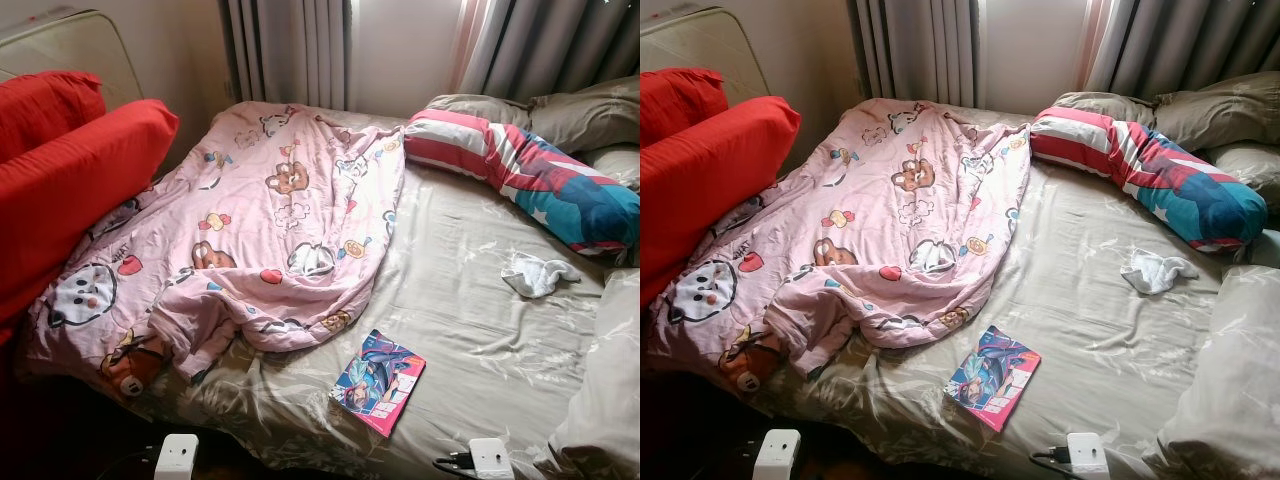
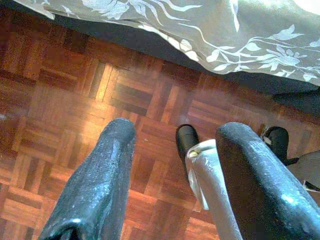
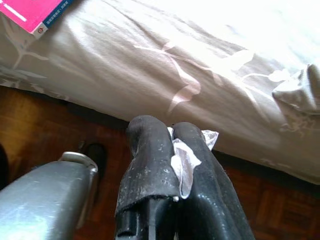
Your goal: Clean up the room
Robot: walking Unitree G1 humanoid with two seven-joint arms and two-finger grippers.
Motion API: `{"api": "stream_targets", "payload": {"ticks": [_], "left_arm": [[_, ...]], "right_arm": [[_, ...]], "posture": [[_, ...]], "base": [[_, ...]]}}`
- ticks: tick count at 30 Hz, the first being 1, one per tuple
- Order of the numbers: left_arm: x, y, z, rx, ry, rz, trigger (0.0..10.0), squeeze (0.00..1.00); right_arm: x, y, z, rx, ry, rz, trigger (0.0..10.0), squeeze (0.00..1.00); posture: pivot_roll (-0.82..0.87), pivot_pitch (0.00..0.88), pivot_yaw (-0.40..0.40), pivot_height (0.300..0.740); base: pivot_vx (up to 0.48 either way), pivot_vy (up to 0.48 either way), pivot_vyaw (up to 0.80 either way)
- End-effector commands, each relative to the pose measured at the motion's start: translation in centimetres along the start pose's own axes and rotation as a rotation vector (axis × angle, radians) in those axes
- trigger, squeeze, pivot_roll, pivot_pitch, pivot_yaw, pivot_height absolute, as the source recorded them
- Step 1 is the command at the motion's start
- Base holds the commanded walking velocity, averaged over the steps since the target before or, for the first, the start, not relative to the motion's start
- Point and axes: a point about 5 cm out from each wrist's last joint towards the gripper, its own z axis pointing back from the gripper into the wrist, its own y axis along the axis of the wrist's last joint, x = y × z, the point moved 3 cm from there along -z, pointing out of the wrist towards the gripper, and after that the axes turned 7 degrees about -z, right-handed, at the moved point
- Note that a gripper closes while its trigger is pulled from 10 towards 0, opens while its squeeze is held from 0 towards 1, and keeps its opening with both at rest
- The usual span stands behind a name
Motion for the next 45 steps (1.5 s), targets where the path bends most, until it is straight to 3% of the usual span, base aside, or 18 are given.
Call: {"api": "stream_targets", "payload": {"ticks": [1,10,45], "left_arm": [[-0.1,-0.3,0.0,-0.019,0.0,0.003,10.0,0.0],[-0.2,-0.3,0.0,-0.022,-0.003,-0.009,10.0,0.0],[-0.1,-0.4,0.1,-0.027,-0.012,-0.029,10.0,0.0]], "right_arm": [[0.0,-0.2,0.0,0.003,-0.001,0.002,10.0,0.0],[-1.4,-0.1,0.0,-0.006,0.018,-0.047,10.0,0.0],[-1.7,-0.3,-0.1,-0.029,0.047,-0.031,10.0,0.0]], "posture": [[-0.11,0.0,-0.034,0.74],[-0.11,0.0,-0.027,0.74],[-0.1,0.0,-0.012,0.74]], "base": [[0.0,0.3,0.71],[0.0,0.34,0.36],[0.0,0.355,0.0]]}}
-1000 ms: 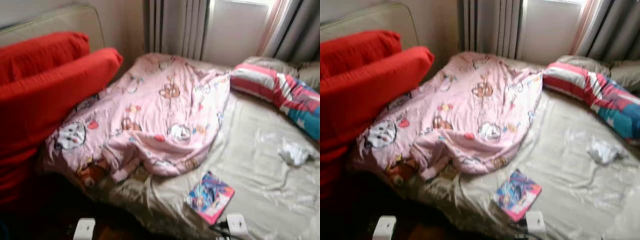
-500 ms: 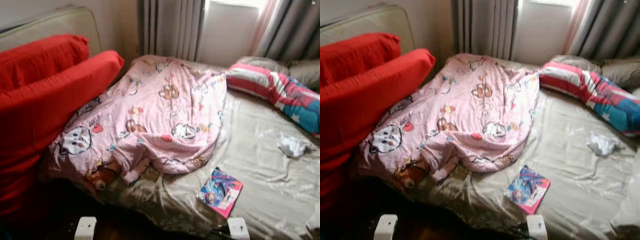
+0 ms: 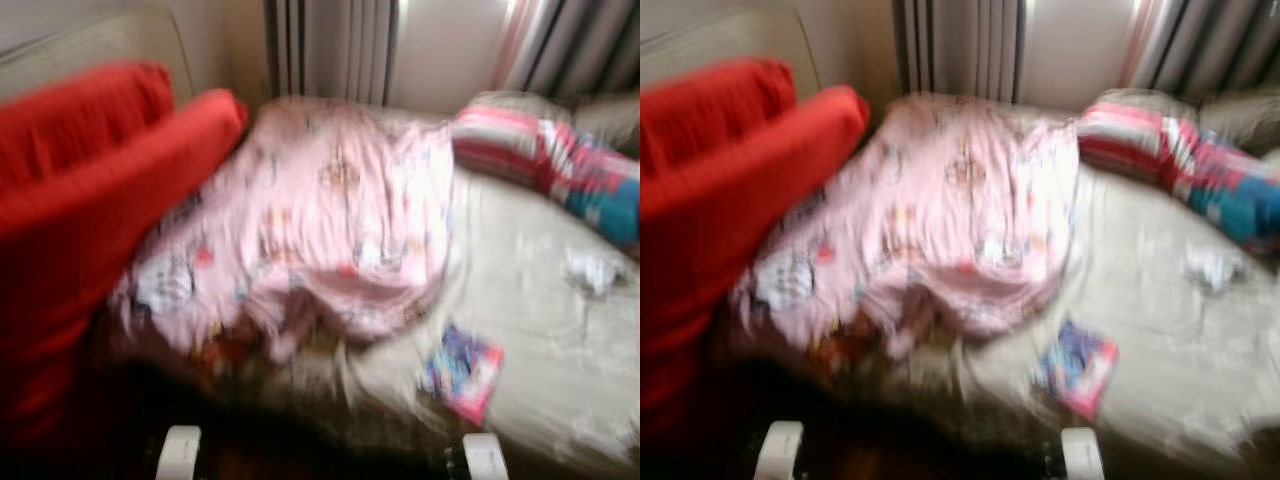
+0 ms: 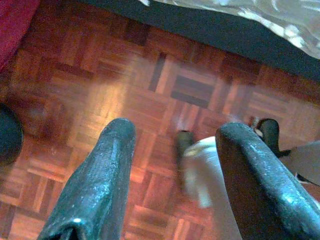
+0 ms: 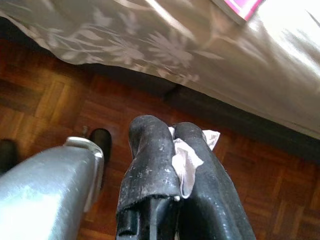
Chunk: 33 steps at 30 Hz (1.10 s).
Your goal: Clean up the room
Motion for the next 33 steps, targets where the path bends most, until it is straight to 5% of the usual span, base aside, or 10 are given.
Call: {"api": "stream_targets", "payload": {"ticks": [1,14,33], "left_arm": [[-0.23,-0.91,0.18,-0.03,-0.001,-0.019,10.0,0.0],[-0.24,-1.05,0.21,-0.033,0.0,-0.019,10.0,0.0],[-0.55,-0.78,0.2,-0.024,0.013,-0.025,10.0,0.0]], "right_arm": [[-0.51,0.13,-0.06,-0.002,0.015,-0.014,10.0,0.0],[-0.58,0.07,-0.05,-0.003,0.023,0.015,10.0,0.0],[-0.83,0.32,-0.08,0.005,0.037,0.011,10.0,0.0]], "posture": [[-0.1,0.0,-0.012,0.74],[-0.1,0.0,-0.012,0.74],[-0.09,0.0,-0.013,0.74]], "base": [[0.0,0.352,0.0],[0.0,0.351,0.0],[0.0,0.066,0.77]]}}
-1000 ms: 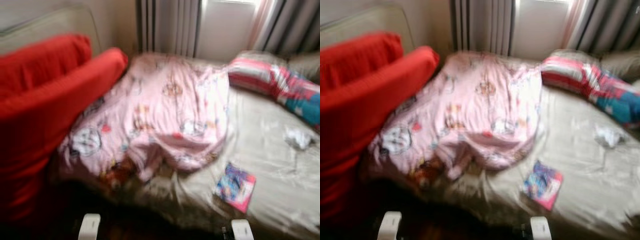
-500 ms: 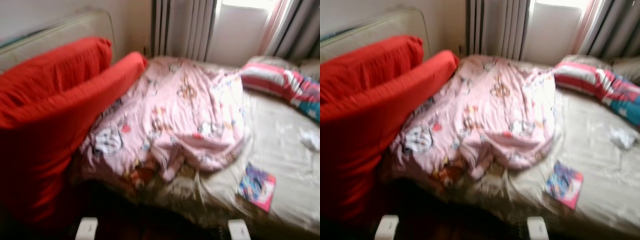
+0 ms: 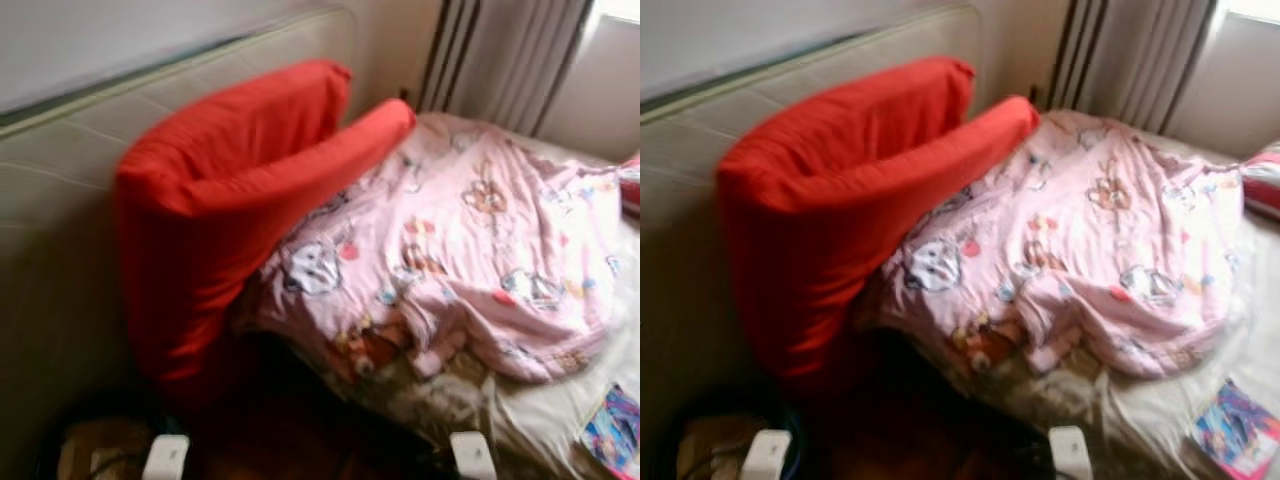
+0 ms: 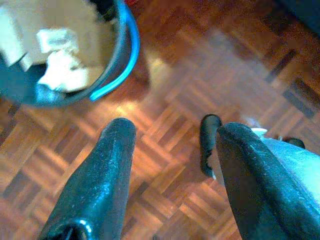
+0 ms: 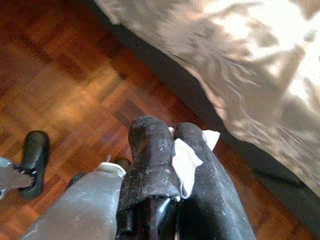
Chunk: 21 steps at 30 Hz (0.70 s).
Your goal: Clean up the room
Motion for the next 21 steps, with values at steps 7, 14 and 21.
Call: {"api": "stream_targets", "payload": {"ticks": [7,14,21], "left_arm": [[0.75,0.17,-0.12,0.005,-0.021,-0.015,10.0,0.0],[0.68,0.2,-0.12,0.005,-0.019,-0.014,10.0,0.0],[0.61,0.23,-0.11,0.006,-0.015,-0.012,10.0,0.0]], "right_arm": [[0.65,-0.46,0.12,-0.015,-0.014,-0.008,10.0,0.0],[0.59,-0.43,0.11,-0.014,-0.011,-0.012,10.0,0.0],[0.55,-0.41,0.1,-0.013,-0.012,-0.017,10.0,0.0]], "posture": [[-0.09,0.0,-0.01,0.74],[-0.09,0.0,-0.011,0.74],[-0.09,0.0,-0.01,0.74]], "base": [[0.0,0.0,0.8],[0.0,0.0,0.8],[0.0,0.0,0.8]]}}
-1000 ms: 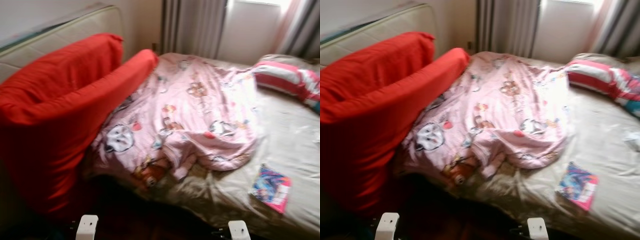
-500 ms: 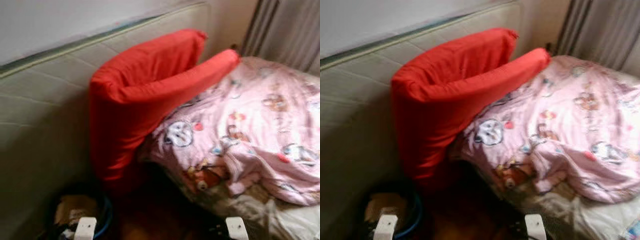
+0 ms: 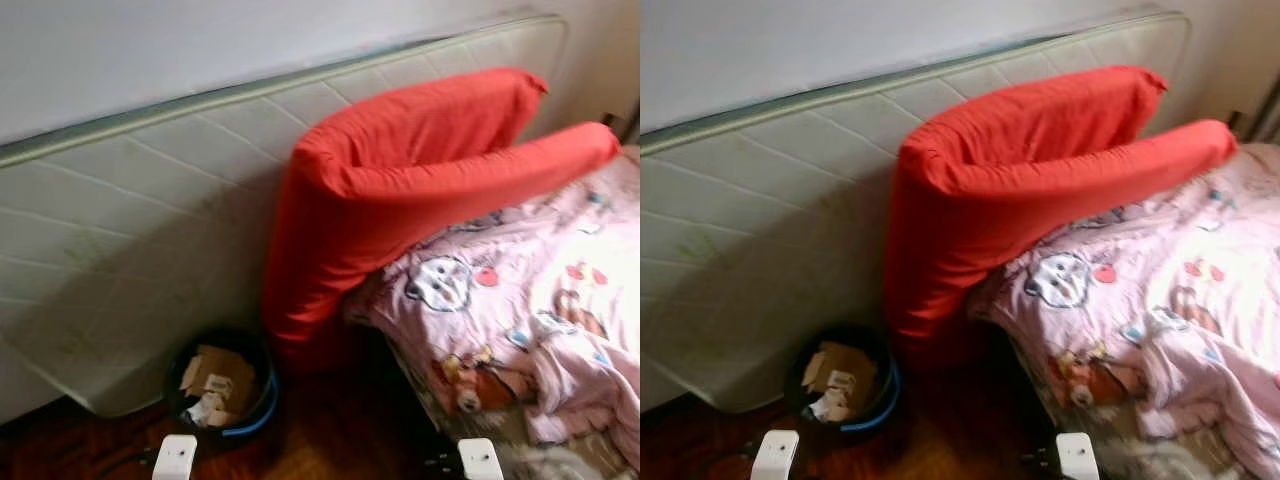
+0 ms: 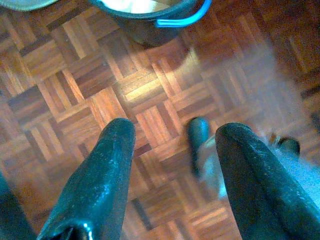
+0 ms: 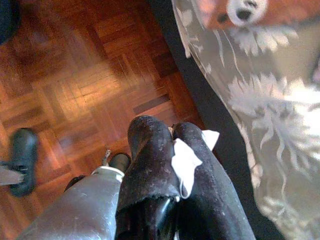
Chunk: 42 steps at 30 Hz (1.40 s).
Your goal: Clean up the room
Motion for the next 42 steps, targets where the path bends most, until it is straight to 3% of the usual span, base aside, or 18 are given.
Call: {"api": "stream_targets", "payload": {"ticks": [1,35,42], "left_arm": [[-0.42,-1.14,0.25,-0.033,0.009,-0.014,10.0,0.0],[-0.48,-1.12,0.24,-0.036,0.016,0.001,10.0,0.0],[-0.38,-1.05,0.23,-0.028,0.007,0.021,10.0,0.0]], "right_arm": [[-0.63,0.25,-0.08,0.006,0.015,-0.009,10.0,0.0],[-0.7,0.25,-0.1,0.001,0.024,-0.031,10.0,0.0],[-0.69,0.23,-0.1,0.002,0.018,-0.061,10.0,0.0]], "posture": [[-0.09,0.0,-0.011,0.74],[-0.08,0.0,-0.011,0.74],[-0.08,0.0,-0.011,0.74]], "base": [[0.0,0.0,0.8],[0.0,0.0,0.8],[0.177,0.0,0.0]]}}
